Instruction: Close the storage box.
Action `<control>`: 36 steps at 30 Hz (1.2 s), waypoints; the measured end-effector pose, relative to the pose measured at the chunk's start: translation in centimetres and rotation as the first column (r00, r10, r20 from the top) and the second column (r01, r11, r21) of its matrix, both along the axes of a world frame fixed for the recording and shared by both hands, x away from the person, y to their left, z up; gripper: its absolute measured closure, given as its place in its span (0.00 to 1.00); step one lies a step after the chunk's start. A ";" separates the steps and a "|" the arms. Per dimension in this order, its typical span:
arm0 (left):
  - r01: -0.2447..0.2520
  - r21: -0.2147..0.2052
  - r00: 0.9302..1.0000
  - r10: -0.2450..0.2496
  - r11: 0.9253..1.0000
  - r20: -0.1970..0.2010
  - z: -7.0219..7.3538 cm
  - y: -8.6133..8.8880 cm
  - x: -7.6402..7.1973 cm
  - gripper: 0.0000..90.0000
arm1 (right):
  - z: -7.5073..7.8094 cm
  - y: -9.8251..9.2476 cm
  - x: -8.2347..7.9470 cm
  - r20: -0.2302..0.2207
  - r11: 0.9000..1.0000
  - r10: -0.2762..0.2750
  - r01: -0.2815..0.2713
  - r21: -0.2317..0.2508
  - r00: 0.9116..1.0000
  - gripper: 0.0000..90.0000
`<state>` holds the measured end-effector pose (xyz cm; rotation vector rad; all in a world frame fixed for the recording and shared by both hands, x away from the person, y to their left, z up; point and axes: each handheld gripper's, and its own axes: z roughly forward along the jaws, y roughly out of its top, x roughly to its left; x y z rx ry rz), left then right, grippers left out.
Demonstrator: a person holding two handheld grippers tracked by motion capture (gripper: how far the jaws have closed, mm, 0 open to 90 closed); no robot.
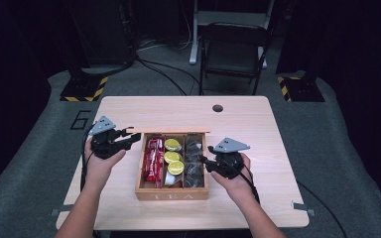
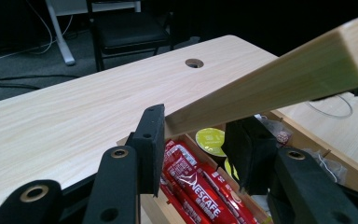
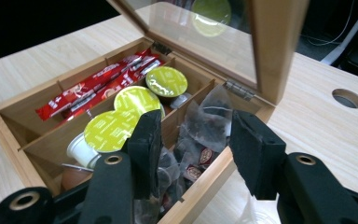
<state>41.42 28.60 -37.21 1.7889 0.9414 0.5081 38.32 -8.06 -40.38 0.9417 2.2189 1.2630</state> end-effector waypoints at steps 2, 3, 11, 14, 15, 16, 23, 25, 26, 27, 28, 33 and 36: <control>0.002 0.004 1.000 -0.002 1.000 0.000 0.0 0.0 0.0 0.65 | -0.2 0.2 0.0 0.009 1.000 0.015 -0.015 -0.007 1.000 0.58; 0.004 0.003 1.000 -0.004 1.000 0.000 0.0 0.0 0.0 0.65 | -0.2 0.3 -0.1 0.005 1.000 0.012 -0.012 -0.005 1.000 0.57; -0.001 0.008 1.000 0.001 1.000 0.002 0.1 -0.1 0.1 0.65 | -0.6 0.8 -0.2 -0.020 0.999 0.032 -0.033 -0.018 0.999 0.56; 0.000 0.013 1.000 0.000 1.000 0.003 0.0 -0.1 0.1 0.65 | -0.8 0.9 -0.2 -0.026 0.999 0.031 -0.032 -0.020 0.999 0.57; 0.000 0.013 1.000 0.000 1.000 0.003 0.0 -0.1 0.1 0.65 | -0.9 1.0 -0.1 -0.027 0.999 0.040 -0.041 -0.026 0.999 0.58; 0.000 0.013 1.000 0.000 1.000 0.003 0.0 -0.1 0.1 0.65 | -0.9 1.0 -0.1 -0.027 0.999 0.040 -0.041 -0.026 0.999 0.58; -0.001 0.011 1.000 0.001 1.000 0.004 0.0 -0.1 0.0 0.65 | -1.6 1.3 -0.3 -0.036 0.997 0.064 -0.065 -0.030 0.997 0.62; 0.000 0.006 1.000 0.000 1.000 0.003 0.0 -0.1 0.0 0.64 | -1.9 1.4 -0.4 -0.044 0.997 0.065 -0.066 -0.025 0.997 0.63; 0.002 0.011 1.000 -0.002 1.000 0.003 0.0 0.0 0.1 0.64 | -2.1 1.4 -0.4 -0.043 0.997 0.066 -0.067 -0.027 0.997 0.63; 0.001 0.011 1.000 -0.001 1.000 0.003 -0.1 0.0 0.0 0.64 | -2.2 1.4 -0.4 -0.052 0.998 0.063 -0.065 -0.023 0.997 0.63; 0.002 0.011 1.000 -0.002 1.000 0.003 -0.1 0.0 0.1 0.64 | -2.4 1.4 -0.4 -0.054 0.997 0.067 -0.068 -0.026 0.996 0.63; -0.001 0.009 1.000 0.001 1.000 0.004 -0.1 -0.1 0.0 0.64 | -3.2 1.6 -0.5 -0.065 0.997 0.070 -0.072 -0.026 0.995 0.63; 0.000 0.011 1.000 0.000 1.000 0.003 -0.1 -0.1 0.0 0.64 | -3.5 1.7 -0.6 -0.065 0.996 0.077 -0.079 -0.031 0.995 0.63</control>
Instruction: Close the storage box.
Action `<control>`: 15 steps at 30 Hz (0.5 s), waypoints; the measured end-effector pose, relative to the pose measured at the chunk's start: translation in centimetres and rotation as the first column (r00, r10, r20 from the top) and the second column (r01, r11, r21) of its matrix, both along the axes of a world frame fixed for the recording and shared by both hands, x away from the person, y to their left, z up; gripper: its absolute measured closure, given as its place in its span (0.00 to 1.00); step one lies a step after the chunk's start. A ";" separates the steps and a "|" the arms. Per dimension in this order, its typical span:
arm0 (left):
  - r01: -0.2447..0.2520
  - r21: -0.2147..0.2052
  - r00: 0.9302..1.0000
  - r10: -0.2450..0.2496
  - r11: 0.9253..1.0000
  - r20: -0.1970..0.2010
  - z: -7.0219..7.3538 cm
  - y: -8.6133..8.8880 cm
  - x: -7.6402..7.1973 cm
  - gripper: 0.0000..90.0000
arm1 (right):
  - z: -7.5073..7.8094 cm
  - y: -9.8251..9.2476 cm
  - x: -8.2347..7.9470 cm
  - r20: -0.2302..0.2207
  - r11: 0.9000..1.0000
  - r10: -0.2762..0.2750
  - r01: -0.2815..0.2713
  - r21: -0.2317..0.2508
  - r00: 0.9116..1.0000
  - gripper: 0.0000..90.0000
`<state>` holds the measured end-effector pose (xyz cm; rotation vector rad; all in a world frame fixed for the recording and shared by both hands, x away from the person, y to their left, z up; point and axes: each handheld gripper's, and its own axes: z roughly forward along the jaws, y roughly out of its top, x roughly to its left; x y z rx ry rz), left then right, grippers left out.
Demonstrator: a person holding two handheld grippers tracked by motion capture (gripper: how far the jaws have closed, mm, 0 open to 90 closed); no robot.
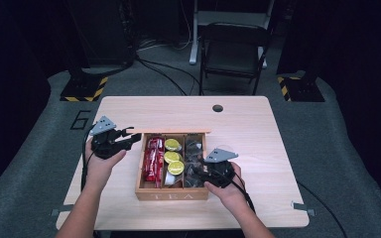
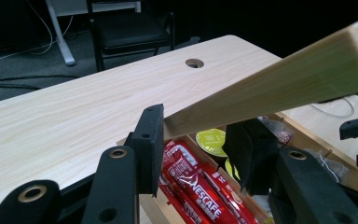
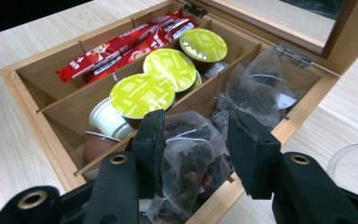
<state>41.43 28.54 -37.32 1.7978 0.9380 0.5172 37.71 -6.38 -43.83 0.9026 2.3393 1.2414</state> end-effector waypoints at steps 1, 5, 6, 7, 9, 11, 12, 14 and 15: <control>-0.001 -0.001 1.000 0.001 1.000 0.001 0.0 0.0 0.0 0.64 | -0.2 0.1 -0.1 -0.001 1.000 0.002 -0.002 -0.002 1.000 0.63; 0.003 0.003 1.000 -0.003 1.000 -0.004 0.0 0.0 0.0 0.64 | -0.5 0.2 0.0 -0.005 1.000 0.006 -0.006 0.000 1.000 0.63; 0.003 0.004 1.000 -0.003 1.000 -0.003 0.0 0.0 0.0 0.64 | -0.7 0.3 0.0 -0.014 1.000 0.000 0.000 0.009 1.000 0.63; 0.003 0.004 1.000 -0.003 1.000 -0.003 0.0 0.0 -0.1 0.64 | -0.8 0.3 0.0 -0.014 1.000 0.004 -0.004 0.005 1.000 0.63; 0.001 0.004 1.000 -0.001 1.000 0.000 0.0 0.0 -0.1 0.64 | -1.1 0.4 0.1 -0.025 1.000 0.010 -0.010 0.003 1.000 0.62; 0.002 0.004 1.000 -0.002 1.000 -0.001 0.0 0.0 -0.1 0.64 | -1.5 0.5 0.0 -0.032 1.000 0.007 -0.007 0.010 0.999 0.62; 0.002 0.004 1.000 -0.002 1.000 -0.001 0.0 0.0 -0.1 0.64 | -1.6 0.5 0.0 -0.034 1.000 0.007 -0.006 0.011 0.999 0.62; 0.001 0.001 1.000 -0.001 1.000 0.000 -0.1 -0.1 -0.1 0.64 | -1.8 0.6 0.1 -0.037 1.000 0.012 -0.012 0.011 0.999 0.61; 0.002 0.002 1.000 -0.002 1.000 -0.001 -0.1 0.0 -0.1 0.64 | -1.9 0.6 0.1 -0.042 1.000 0.007 -0.007 0.015 0.999 0.61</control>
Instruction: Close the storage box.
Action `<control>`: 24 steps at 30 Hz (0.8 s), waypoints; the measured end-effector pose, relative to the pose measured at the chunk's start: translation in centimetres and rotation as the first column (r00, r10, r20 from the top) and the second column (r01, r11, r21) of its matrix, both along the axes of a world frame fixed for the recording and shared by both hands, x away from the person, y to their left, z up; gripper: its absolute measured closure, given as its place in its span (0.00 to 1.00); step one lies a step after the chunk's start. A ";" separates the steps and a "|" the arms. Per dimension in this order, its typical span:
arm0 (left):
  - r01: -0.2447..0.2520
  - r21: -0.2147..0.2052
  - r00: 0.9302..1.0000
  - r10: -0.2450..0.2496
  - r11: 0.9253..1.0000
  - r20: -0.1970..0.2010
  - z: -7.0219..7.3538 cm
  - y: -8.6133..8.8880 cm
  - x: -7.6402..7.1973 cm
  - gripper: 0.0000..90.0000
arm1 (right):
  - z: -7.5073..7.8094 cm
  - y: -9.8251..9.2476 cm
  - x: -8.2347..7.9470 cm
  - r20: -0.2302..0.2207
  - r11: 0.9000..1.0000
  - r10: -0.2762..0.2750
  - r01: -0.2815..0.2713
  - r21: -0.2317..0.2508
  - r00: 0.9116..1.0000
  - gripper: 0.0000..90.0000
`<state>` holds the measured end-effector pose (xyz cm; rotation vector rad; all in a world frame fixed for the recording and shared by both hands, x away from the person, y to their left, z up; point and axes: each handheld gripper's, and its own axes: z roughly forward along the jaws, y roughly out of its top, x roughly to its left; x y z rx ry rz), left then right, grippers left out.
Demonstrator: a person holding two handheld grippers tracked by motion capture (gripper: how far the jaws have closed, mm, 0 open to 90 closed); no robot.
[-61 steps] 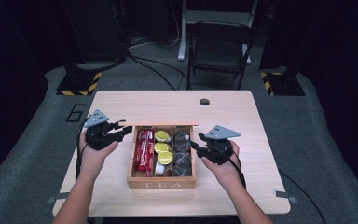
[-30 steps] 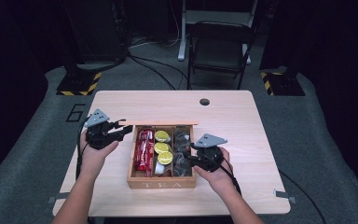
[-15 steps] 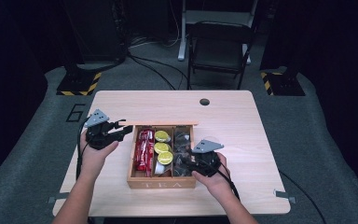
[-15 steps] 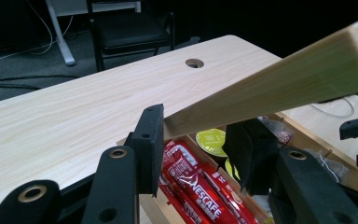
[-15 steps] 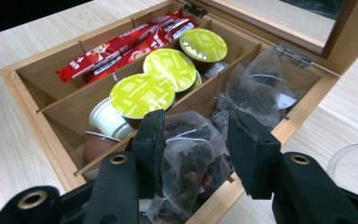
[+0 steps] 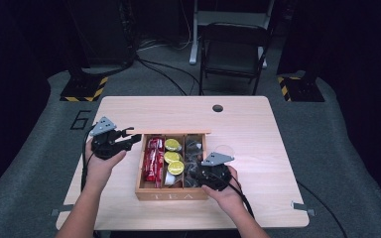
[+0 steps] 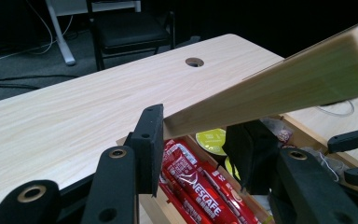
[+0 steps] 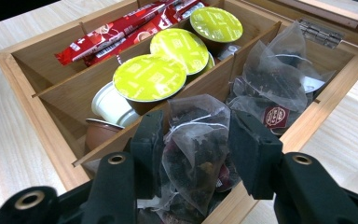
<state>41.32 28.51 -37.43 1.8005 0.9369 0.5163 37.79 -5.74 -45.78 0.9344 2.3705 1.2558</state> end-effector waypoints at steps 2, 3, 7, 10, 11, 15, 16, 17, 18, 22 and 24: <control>0.000 -0.004 1.000 0.000 1.000 -0.001 0.0 0.0 0.0 0.64 | -0.2 0.0 0.1 -0.005 1.000 0.002 -0.002 -0.001 1.000 0.61; -0.001 -0.005 1.000 0.001 1.000 -0.001 0.0 0.0 0.0 0.64 | -0.3 0.0 0.1 -0.009 1.000 0.001 -0.001 -0.002 1.000 0.61; -0.002 -0.003 1.000 0.002 1.000 0.001 -0.1 0.0 -0.1 0.64 | -0.7 0.2 0.2 -0.012 1.000 0.012 -0.012 -0.005 1.000 0.60; -0.002 0.007 1.000 0.002 1.000 0.000 -0.1 -0.1 -0.1 0.64 | -0.9 0.4 0.2 -0.009 1.000 0.017 -0.017 -0.016 1.000 0.59; 0.001 0.013 1.000 -0.001 1.000 -0.001 -0.1 0.0 -0.2 0.64 | -1.0 0.5 0.2 -0.015 1.000 0.015 -0.015 -0.014 1.000 0.59; -0.001 0.006 1.000 0.001 1.000 -0.001 -0.1 0.0 -0.2 0.64 | -1.2 0.5 0.2 -0.016 0.999 0.029 -0.030 -0.029 0.999 0.60; -0.001 0.006 1.000 0.001 1.000 -0.001 -0.1 0.0 -0.2 0.64 | -1.3 0.6 0.2 -0.013 0.999 0.016 -0.016 -0.031 1.000 0.60; 0.000 0.004 1.000 0.000 1.000 -0.001 -0.2 0.0 -0.2 0.64 | -1.3 0.7 0.2 -0.022 0.999 0.025 -0.026 -0.038 0.999 0.61; -0.002 0.002 1.000 0.002 1.000 -0.002 -0.2 0.0 -0.2 0.64 | -1.4 0.7 0.2 -0.022 0.999 0.032 -0.033 -0.039 0.999 0.62; -0.003 0.000 1.000 0.003 1.000 -0.001 -0.2 0.0 -0.2 0.64 | -1.4 0.8 0.1 -0.020 0.998 0.036 -0.037 -0.059 0.999 0.71; -0.002 -0.002 1.000 0.002 1.000 -0.003 -0.2 0.0 -0.2 0.64 | -1.4 0.8 0.1 -0.022 0.997 0.039 -0.040 -0.063 0.999 0.74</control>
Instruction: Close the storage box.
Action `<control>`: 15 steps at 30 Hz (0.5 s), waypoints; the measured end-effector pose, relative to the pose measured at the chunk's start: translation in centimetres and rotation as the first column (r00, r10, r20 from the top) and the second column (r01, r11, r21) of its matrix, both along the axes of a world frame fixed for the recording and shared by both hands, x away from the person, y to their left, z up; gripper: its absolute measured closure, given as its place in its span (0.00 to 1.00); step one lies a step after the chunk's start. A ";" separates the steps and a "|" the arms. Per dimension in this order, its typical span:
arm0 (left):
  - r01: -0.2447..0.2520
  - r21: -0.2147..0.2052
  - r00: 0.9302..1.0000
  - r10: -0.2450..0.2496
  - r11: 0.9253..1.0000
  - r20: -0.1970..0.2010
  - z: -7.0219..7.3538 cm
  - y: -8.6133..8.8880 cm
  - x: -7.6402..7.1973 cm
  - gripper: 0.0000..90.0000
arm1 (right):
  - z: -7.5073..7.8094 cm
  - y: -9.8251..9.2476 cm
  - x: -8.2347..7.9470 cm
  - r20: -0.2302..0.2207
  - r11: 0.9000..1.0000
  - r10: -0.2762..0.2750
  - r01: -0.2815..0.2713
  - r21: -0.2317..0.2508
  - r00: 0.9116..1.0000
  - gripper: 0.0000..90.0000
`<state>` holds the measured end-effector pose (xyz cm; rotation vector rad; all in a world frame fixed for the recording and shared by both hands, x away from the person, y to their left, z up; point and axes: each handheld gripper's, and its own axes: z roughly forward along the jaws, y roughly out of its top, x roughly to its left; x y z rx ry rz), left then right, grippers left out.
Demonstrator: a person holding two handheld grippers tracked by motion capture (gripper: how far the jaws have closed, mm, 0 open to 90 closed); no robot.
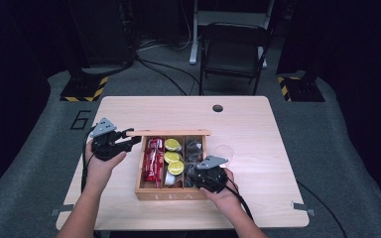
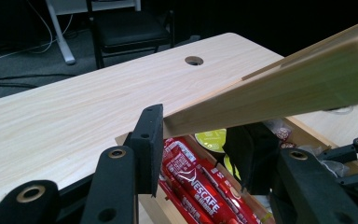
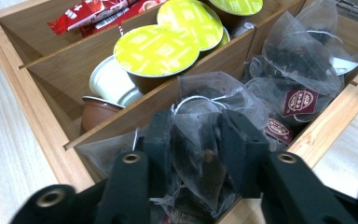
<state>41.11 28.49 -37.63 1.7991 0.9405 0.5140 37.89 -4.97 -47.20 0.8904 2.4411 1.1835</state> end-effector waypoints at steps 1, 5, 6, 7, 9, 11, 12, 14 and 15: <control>0.000 -0.001 1.000 0.000 1.000 0.000 0.0 0.0 0.0 0.63 | 0.0 0.0 0.0 0.000 1.000 -0.001 0.001 -0.001 1.000 0.75; 0.002 -0.002 1.000 -0.002 1.000 -0.002 0.0 0.0 0.0 0.63 | 0.1 -0.1 0.0 0.003 1.000 0.006 -0.006 -0.005 1.000 0.81; 0.003 -0.003 1.000 -0.003 1.000 -0.002 0.0 0.0 0.0 0.63 | 0.1 -0.2 0.0 0.003 1.000 0.008 -0.008 -0.002 1.000 0.81; 0.001 -0.006 1.000 -0.001 1.000 -0.003 0.0 0.0 0.0 0.63 | 0.1 -0.2 0.0 0.000 1.000 0.013 -0.013 -0.001 1.000 0.81; 0.003 -0.003 1.000 -0.003 1.000 -0.002 0.0 0.0 0.0 0.63 | 0.1 -0.2 -0.1 -0.003 1.000 0.016 -0.016 0.000 1.000 0.82; 0.003 -0.003 1.000 -0.003 1.000 -0.002 0.0 0.1 0.0 0.63 | 0.3 -0.2 -0.1 0.002 1.000 0.017 -0.017 0.000 1.000 0.84; 0.002 -0.003 1.000 -0.002 1.000 -0.002 0.0 0.0 0.0 0.63 | 0.3 -0.2 -0.2 -0.001 1.000 0.016 -0.016 0.008 1.000 0.85; 0.002 -0.003 1.000 -0.002 1.000 -0.002 0.0 0.0 0.0 0.63 | 0.5 -0.3 -0.3 0.001 1.000 0.014 -0.014 0.009 1.000 0.86; 0.003 -0.003 1.000 -0.003 1.000 -0.002 0.0 0.1 0.0 0.63 | 0.6 -0.4 -0.3 0.008 1.000 0.029 -0.029 0.013 1.000 0.87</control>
